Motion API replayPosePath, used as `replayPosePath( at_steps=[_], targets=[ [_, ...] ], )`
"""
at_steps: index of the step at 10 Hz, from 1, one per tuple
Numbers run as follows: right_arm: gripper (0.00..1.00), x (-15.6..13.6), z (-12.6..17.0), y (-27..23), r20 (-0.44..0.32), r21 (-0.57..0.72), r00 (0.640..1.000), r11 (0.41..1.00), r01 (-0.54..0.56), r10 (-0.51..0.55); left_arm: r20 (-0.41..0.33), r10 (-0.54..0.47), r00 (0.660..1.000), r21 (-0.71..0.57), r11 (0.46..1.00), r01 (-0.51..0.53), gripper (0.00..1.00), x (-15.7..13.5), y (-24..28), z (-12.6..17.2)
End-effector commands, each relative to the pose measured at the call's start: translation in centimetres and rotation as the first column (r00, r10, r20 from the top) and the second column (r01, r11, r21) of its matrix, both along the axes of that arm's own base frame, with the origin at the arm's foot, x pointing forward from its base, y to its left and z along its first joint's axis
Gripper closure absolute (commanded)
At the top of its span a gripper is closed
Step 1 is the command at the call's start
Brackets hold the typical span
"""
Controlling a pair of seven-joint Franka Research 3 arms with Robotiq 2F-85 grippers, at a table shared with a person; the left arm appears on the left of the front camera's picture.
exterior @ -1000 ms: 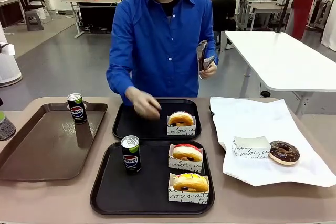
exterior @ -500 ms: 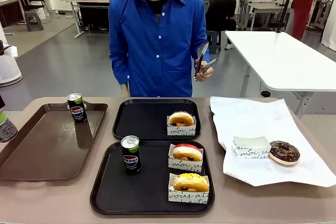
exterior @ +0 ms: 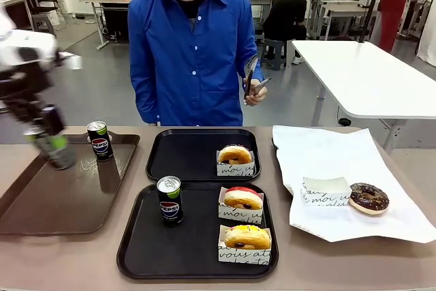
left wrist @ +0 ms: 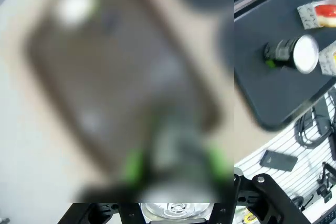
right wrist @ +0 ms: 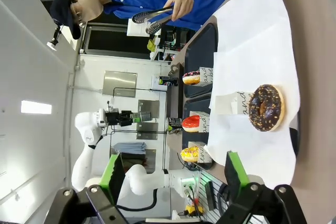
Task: Set up donuts and drinks on trays.
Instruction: Pick up one Pepsi coke from the Handle tray and place it on the Flat Tray without a Pepsi coke.
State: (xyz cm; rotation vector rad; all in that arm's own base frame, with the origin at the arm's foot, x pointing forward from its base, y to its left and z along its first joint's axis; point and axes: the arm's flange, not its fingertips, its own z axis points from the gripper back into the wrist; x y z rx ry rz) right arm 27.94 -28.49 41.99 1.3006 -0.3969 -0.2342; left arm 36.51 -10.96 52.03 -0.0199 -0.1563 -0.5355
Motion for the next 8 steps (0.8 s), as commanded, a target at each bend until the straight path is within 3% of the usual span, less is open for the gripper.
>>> replayPosePath(
  at_steps=[1,3,5,8],
  targets=[
    [0.0,0.0,0.1,0.0,0.005,0.009,1.0,1.0,-0.002,0.002,0.016,-0.041,0.999,0.035,0.999,0.041,0.42,4.9,-6.5,-0.7],
    [0.0,0.0,0.1,0.0,0.005,0.009,1.0,1.0,-0.002,0.002,0.022,-0.071,0.997,0.058,0.996,0.069,0.42,8.5,-12.4,-3.9],
    [0.0,0.0,0.1,0.0,0.005,0.009,1.0,1.0,-0.002,0.002,-0.032,-0.094,0.995,0.052,0.994,0.096,0.42,11.9,-15.7,-6.3],
    [0.0,0.0,0.1,0.0,0.005,0.009,1.0,1.0,-0.002,0.002,-0.1,-0.074,0.992,0.032,0.996,0.078,0.42,11.9,-16.1,-7.5]
  ],
)
